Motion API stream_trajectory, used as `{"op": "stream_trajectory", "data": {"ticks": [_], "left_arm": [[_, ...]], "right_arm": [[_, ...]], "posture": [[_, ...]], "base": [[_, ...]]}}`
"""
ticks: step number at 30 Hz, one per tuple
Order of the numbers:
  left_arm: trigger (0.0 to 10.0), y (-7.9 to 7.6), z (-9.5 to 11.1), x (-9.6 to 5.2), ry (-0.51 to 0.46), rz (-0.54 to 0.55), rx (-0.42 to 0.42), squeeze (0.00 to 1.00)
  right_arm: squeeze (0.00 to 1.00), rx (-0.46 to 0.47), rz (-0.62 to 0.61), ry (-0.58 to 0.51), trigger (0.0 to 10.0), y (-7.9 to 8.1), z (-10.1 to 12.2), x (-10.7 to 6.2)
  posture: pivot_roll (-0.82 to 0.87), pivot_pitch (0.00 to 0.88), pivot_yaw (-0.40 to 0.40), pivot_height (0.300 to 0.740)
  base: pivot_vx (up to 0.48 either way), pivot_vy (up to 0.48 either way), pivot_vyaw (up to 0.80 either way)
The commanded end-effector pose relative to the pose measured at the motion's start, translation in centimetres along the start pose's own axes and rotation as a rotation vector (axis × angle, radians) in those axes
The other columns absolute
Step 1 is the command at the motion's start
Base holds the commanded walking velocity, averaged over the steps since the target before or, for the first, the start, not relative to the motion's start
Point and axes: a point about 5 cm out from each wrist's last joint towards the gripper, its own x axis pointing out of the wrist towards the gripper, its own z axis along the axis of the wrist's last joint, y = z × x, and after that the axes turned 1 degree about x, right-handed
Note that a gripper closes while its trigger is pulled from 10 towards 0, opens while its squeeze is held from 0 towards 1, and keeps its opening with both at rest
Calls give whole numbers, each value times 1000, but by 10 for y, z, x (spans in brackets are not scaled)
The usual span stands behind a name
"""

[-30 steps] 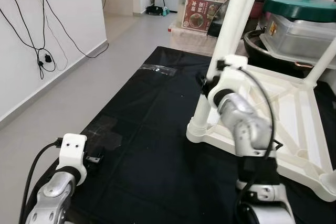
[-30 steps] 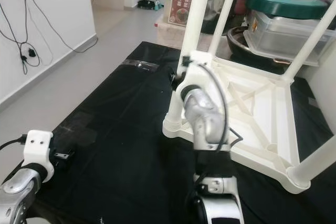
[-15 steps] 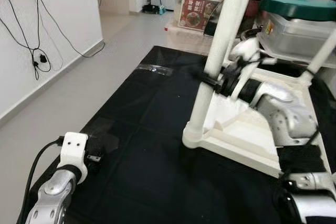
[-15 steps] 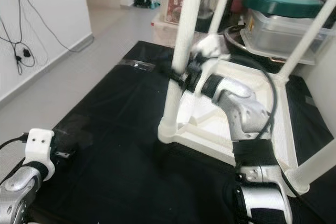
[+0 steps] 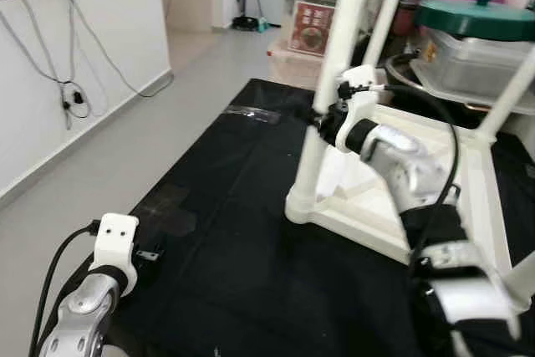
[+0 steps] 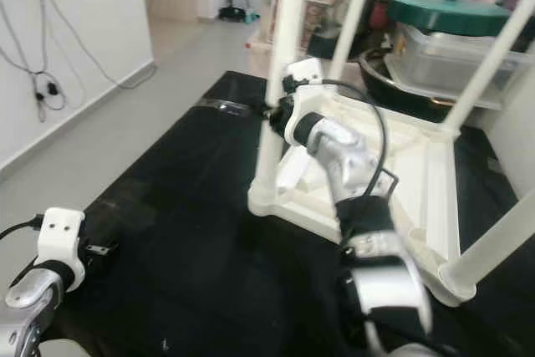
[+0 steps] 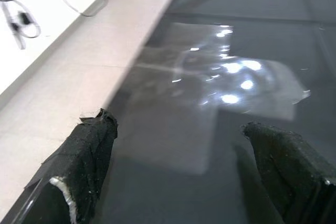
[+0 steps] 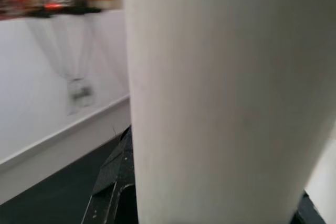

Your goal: Building children table

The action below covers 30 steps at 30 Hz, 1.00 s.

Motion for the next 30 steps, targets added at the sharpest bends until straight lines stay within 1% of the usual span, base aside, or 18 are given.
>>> {"op": "stream_trajectory", "data": {"ticks": [1,2,4,7,8,9,12,13,17,18,20,21,22,23,24,27,29,30], "left_arm": [[10000,-5,-3,-1,15,-11,9,0],[10000,-6,-2,-1,14,-13,4,0],[10000,-6,-1,0,16,-17,5,0],[10000,-6,-3,2,23,-22,9,0],[10000,-8,-2,5,24,-28,11,0],[10000,-8,-1,6,21,-30,11,0],[10000,-8,2,8,10,-29,5,0],[10000,-8,2,8,9,-28,4,0],[10000,-7,2,8,9,-26,3,0],[10000,-7,1,6,10,-24,2,0],[10000,-7,1,6,11,-24,2,0],[10000,-7,1,6,11,-24,2,0],[10000,-7,0,6,14,-25,5,0],[10000,-6,0,6,14,-28,11,0],[10000,-6,0,6,14,-28,11,0],[10000,-2,4,11,4,-27,22,0],[10000,-2,4,11,4,-27,22,0],[10000,-2,5,13,2,-27,24,0]], "right_arm": [[0,29,-376,114,0,-35,-39,-25],[0,62,-490,118,0,-32,-50,-41],[0,60,-594,78,0,-22,-56,-61],[0,18,-581,81,0,-16,-58,-65],[0,-24,-545,88,8039,-15,-56,-61],[0,-35,-505,85,10000,-14,-54,-58],[0,-22,-418,43,10000,-10,-48,-55],[1000,-18,-394,20,10000,-8,-44,-54],[1000,-19,-370,14,10000,-7,-41,-53],[863,-20,-216,-2,10000,3,-32,-45],[863,-20,-133,-12,10000,8,-30,-42],[863,-20,-133,-12,10000,8,-30,-42],[0,-9,71,-5,10000,13,-31,-43],[0,-8,257,9,10000,14,-32,-46],[0,-8,257,9,10000,14,-32,-46],[0,-52,667,62,10000,10,-33,-58],[0,-52,667,62,10000,10,-33,-58],[0,-46,766,93,10000,9,-36,-59]], "posture": [[136,0,-100,740],[128,0,-88,740],[109,0,-73,740],[103,0,-69,740],[95,0,-66,740],[97,0,-71,740],[96,0,-75,740],[99,0,-76,740],[102,0,-80,740],[105,0,-72,740],[105,0,-72,740],[105,0,-72,740],[102,0,-63,740],[103,0,-69,740],[103,0,-69,740],[103,0,-71,740],[103,0,-71,740],[106,0,-73,740]], "base": [[0,0,0],[0,0,0],[0,0,0],[0,0,0],[0,0,0],[0,0,0],[0,0,0],[0,0,0],[0,0,0],[0,0,0],[0,0,0],[0,0,0],[0,0,0],[0,0,0],[0,0,0],[0,0,0],[0,0,0],[0,0,0]]}}
